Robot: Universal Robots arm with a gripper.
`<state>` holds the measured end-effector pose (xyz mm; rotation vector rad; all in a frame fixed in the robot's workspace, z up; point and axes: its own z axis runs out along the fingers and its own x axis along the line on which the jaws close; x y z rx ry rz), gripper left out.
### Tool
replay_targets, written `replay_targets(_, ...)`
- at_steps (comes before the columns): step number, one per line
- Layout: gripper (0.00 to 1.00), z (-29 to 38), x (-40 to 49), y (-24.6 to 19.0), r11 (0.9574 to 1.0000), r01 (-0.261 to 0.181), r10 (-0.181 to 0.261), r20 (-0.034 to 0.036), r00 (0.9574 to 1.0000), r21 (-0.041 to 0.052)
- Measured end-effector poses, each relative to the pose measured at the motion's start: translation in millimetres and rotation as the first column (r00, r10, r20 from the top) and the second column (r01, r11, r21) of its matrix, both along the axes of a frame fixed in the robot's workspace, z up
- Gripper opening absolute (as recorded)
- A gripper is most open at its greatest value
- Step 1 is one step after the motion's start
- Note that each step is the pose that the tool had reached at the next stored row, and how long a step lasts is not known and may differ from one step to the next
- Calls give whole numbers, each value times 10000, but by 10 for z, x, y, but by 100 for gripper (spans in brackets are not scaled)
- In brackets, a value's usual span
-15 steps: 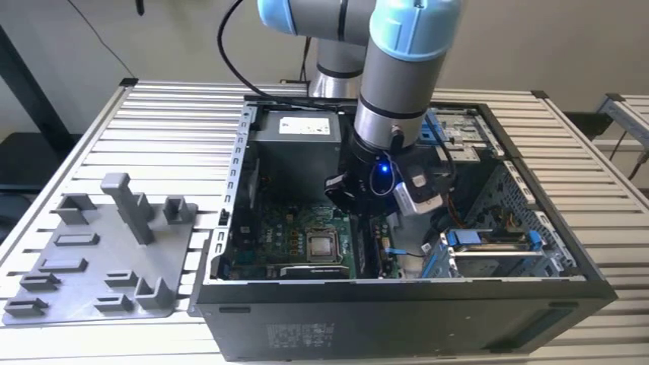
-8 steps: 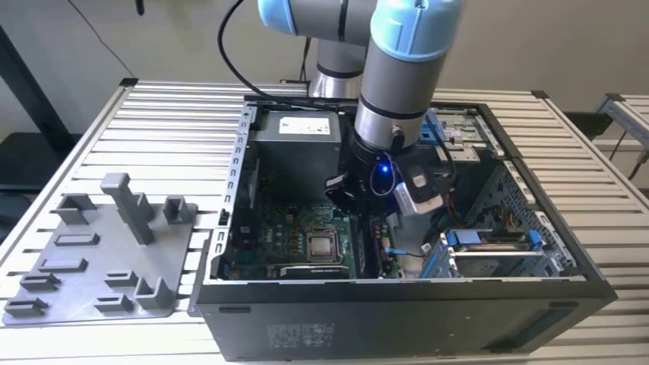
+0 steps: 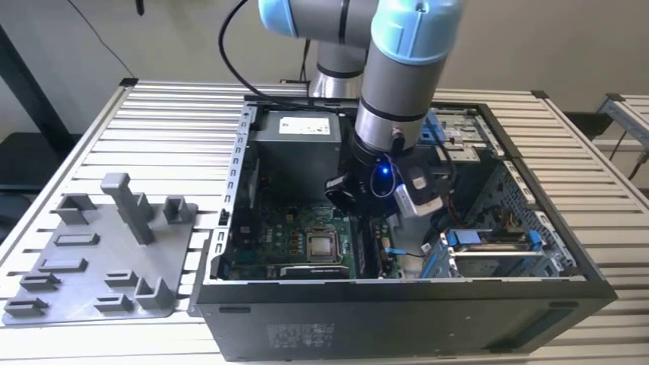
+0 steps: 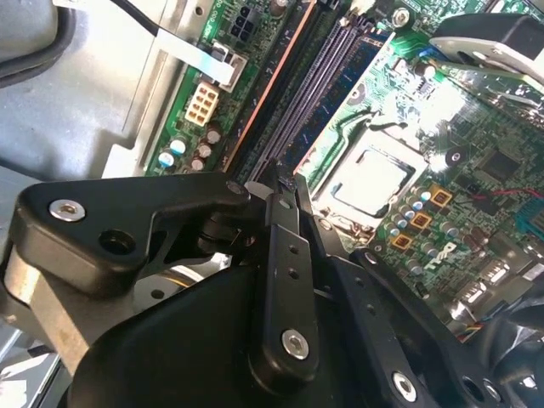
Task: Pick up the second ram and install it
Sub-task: 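Insert the second ram into the second slot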
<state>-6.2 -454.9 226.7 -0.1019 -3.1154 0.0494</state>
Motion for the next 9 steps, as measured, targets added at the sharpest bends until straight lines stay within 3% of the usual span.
replay_targets(9,13,-16,1,0,10000,0,0,-10,10000,-1)
